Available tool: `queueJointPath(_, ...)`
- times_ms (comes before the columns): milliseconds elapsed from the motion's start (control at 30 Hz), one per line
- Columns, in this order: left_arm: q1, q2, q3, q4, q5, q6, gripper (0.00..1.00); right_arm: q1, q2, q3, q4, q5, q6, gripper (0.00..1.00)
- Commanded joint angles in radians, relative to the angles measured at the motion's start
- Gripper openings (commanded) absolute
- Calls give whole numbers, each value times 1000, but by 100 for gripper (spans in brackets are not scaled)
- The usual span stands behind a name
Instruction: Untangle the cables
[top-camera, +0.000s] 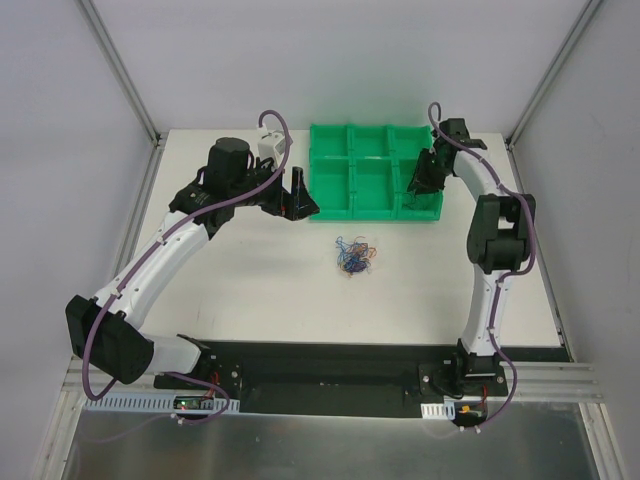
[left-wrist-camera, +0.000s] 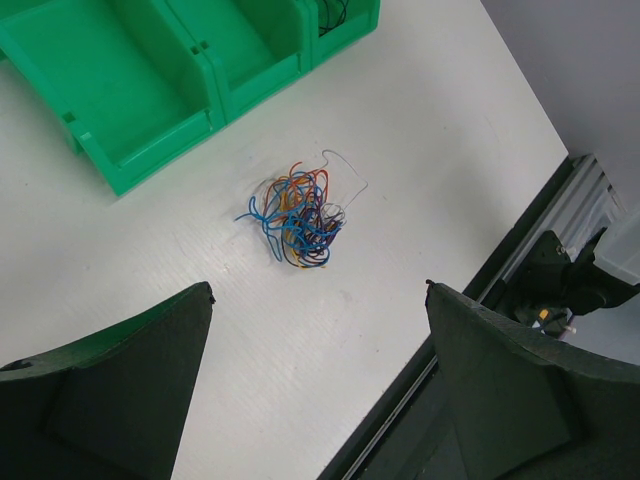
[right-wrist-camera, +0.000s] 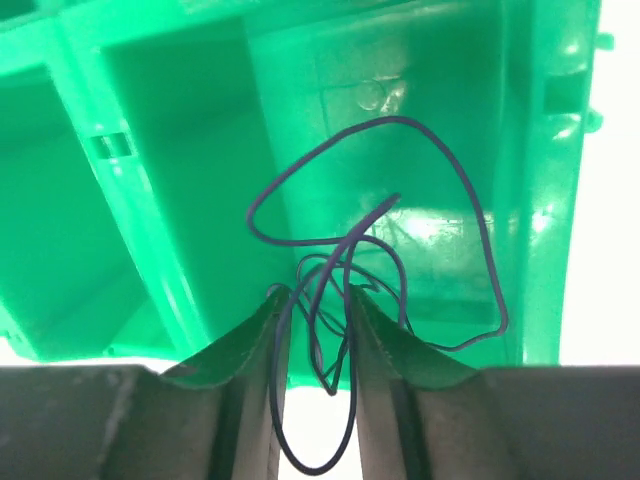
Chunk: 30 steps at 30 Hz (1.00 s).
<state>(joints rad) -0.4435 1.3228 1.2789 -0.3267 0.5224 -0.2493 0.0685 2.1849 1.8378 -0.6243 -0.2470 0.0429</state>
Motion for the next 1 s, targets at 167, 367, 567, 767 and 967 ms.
queueJointPath(167, 6, -7, 0, 28, 28, -7, 87, 57, -151, 41, -155, 184, -75, 60)
queueJointPath(367, 6, 9, 0, 31, 50, -16, 87, 109, -307, -69, -143, 393, -130, 78)
queueJointPath(567, 6, 47, -6, 37, 54, -24, 87, 106, -360, -150, -34, 324, -130, 80)
queueJointPath(767, 6, 62, -3, 38, 73, -30, 87, 99, -335, -106, -49, 312, -115, 66)
queueJointPath(967, 0, 104, -26, 77, 117, -76, 86, 232, -468, -329, 26, 82, -77, 67)
